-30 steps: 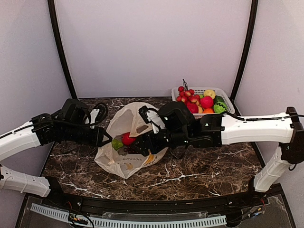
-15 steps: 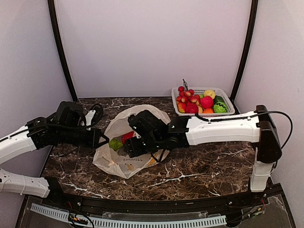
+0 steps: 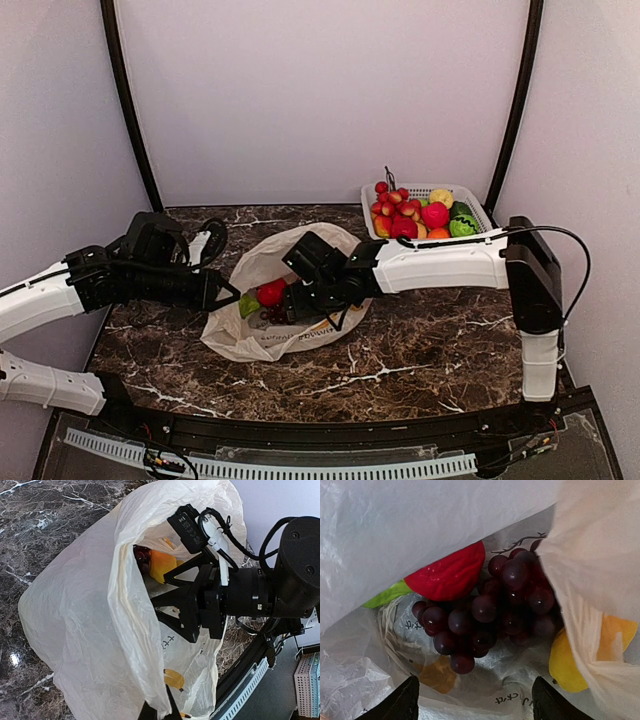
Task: Untie the knot of the plastic bag and take out the fruit
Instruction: Reach into the gripper in the takeout bag.
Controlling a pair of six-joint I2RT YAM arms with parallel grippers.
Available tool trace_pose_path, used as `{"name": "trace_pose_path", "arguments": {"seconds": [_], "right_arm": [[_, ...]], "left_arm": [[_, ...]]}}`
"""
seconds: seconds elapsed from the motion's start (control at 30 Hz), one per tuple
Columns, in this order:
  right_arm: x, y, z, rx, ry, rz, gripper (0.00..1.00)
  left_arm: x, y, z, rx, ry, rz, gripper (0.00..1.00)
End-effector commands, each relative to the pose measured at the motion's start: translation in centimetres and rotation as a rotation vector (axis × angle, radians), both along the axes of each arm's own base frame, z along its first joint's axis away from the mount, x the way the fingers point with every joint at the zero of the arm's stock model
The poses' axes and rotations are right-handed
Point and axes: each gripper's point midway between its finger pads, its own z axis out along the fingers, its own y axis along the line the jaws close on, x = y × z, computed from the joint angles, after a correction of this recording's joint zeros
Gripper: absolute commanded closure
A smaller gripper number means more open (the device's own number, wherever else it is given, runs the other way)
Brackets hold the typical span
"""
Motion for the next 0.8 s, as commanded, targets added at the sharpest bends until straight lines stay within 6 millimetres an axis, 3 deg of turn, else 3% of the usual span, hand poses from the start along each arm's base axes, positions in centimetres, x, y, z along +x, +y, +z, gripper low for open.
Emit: {"name": "trace_pose_path", "arguments": {"seconds": [0.0,0.17,0.53,0.6,0.7,0.77], "right_arm": [[1.1,1.9,-0.4,0.031,-0.003,-0.003,0.19],[2.6,2.8,-2.1,0.005,-0.014,-0.013,0.09],[5.2,4.2,-5.2,-0.078,-0.031,-0.022,0.07],[5.4,3.7,-5.9,-0.108,-0.030,-0.034,0.11],[5.4,2.8,-6.2,-0.127,-0.028,-0.054,0.30],[5.4,2.4,-5.9,-0.119,-0.029,-0.060,0.37]], "left_arm": [[-0.3,-0.9,-0.1,-0.012,0.003,-0.050,0.99],[-0.1,-1.5,-0.2,-0.020,0.011,-0.062,0.99],[-0.1,-2.1,-0.6,-0.028,0.019,-0.079,0.99],[0.0,-2.1,-0.7,-0.027,0.020,-0.079,0.99],[0.1,-1.9,-0.5,-0.025,0.010,-0.068,0.99],[0.2,-1.7,-0.5,-0.021,0.004,-0.059,0.99]]}}
